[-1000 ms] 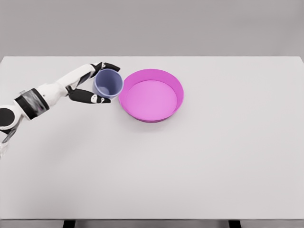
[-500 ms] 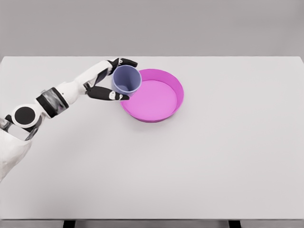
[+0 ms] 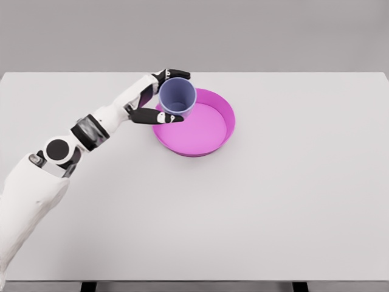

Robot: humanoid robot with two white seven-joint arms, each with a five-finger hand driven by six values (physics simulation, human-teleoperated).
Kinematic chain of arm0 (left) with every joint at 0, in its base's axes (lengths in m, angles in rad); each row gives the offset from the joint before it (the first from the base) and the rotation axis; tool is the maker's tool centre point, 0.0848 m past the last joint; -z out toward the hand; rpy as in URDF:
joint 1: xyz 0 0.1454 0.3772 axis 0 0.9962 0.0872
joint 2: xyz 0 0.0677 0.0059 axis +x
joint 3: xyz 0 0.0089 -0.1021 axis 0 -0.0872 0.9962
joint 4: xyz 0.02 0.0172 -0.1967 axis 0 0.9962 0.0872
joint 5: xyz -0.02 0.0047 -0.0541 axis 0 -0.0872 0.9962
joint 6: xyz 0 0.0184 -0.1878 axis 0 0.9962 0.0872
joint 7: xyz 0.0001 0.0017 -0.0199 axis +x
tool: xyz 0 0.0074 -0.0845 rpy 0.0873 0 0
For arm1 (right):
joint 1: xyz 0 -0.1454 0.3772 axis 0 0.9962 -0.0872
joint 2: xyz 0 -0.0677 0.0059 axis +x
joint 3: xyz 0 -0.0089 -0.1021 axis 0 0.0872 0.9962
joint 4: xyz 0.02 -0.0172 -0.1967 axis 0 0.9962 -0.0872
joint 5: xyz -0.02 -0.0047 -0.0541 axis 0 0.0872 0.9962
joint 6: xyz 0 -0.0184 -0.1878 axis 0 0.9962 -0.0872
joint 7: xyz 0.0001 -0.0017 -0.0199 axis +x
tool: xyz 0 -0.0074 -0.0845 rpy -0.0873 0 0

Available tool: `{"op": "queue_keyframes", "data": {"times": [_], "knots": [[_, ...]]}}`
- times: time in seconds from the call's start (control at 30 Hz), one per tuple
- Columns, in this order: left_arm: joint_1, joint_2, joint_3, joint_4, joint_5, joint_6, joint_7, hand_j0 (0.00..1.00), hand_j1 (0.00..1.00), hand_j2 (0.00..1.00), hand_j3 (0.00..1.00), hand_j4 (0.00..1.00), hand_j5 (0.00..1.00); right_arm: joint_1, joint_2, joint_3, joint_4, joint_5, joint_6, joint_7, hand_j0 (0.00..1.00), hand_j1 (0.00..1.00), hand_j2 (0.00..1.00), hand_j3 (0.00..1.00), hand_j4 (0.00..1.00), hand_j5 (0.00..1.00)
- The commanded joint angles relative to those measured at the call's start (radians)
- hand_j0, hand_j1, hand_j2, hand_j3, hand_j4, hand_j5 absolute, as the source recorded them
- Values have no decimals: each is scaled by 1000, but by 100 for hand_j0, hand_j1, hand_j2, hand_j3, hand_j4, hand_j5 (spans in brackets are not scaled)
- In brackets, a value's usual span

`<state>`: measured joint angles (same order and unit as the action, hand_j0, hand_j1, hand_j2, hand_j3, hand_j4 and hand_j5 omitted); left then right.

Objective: Flip the cup with left arm and place it on the plate

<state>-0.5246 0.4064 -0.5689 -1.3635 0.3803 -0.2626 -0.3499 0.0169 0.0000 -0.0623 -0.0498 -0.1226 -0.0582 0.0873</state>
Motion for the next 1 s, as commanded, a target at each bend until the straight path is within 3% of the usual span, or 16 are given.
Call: {"op": "queue_keyframes", "data": {"times": [0.0, 0.47, 0.73, 0.9, 0.97], "knots": [[0, -26, 0, 32, 6, -13, 0, 81, 81, 81, 81, 81, 81, 2, 0, 1, -1, 0, 0, 0, 100, 100, 100, 100, 100, 100], [8, -116, -5, 147, 5, -15, 0, 82, 82, 82, 82, 82, 82, 2, 0, -1, -1, 0, 0, 0, 100, 100, 100, 100, 100, 100], [8, -138, -5, 173, 5, -30, 0, 84, 84, 84, 84, 84, 84, 2, 0, 1, -1, 0, 0, 0, 100, 100, 100, 100, 100, 100], [8, -138, -3, 173, 3, -30, 0, 100, 100, 100, 100, 100, 100, 2, 0, -1, 1, 0, 0, 0, 100, 100, 100, 100, 100, 100], [8, -136, -5, 173, 0, -30, 0, 100, 100, 100, 100, 100, 100, 2, 0, -1, -1, 0, 0, 0, 100, 100, 100, 100, 100, 100]]}}
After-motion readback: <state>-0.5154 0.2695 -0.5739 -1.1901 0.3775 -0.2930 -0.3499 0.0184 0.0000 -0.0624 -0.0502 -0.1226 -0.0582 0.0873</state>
